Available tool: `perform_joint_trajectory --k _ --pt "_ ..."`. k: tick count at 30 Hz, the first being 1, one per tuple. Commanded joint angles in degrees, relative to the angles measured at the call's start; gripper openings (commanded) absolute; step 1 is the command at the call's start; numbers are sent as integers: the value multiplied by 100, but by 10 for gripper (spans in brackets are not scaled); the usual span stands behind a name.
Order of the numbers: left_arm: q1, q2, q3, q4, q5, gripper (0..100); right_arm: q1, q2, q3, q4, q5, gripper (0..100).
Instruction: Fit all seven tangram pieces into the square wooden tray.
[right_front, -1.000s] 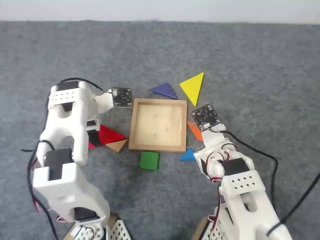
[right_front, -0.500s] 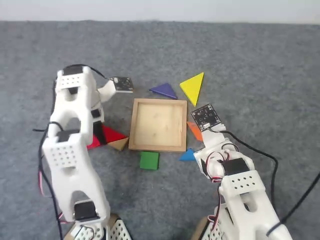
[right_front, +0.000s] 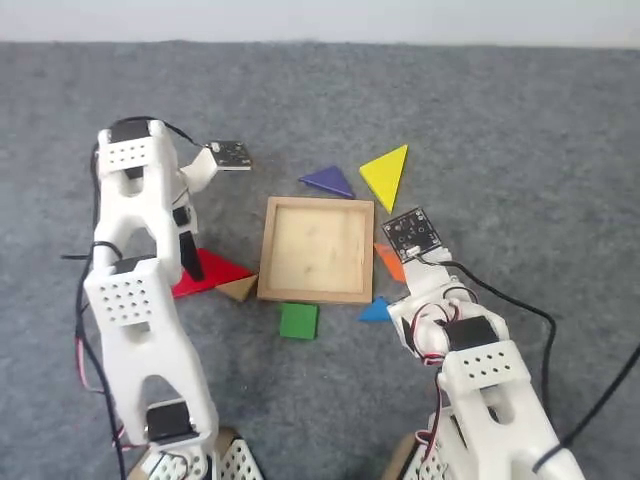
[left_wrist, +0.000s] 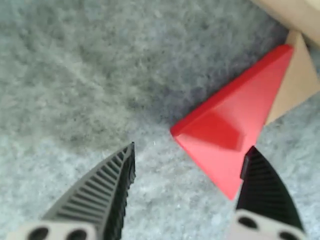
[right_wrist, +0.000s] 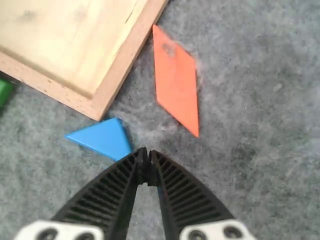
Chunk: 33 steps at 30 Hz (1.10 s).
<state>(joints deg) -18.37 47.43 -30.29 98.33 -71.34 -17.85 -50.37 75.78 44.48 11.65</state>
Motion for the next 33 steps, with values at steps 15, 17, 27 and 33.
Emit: perform_joint_trajectory --k 15,17,27,33 --pt "-132 -3367 3266 -1451 457 328 66 84 -316 13 -62 6" --pt "-132 -4070 4171 -2101 457 329 84 40 -334 48 -62 6" --pt "-70 -5284 6712 -3859 0 379 -224 40 -211 -57 -79 6" --pt "-70 -4905 6264 -3851 44 381 -708 40 -123 -286 -105 6"
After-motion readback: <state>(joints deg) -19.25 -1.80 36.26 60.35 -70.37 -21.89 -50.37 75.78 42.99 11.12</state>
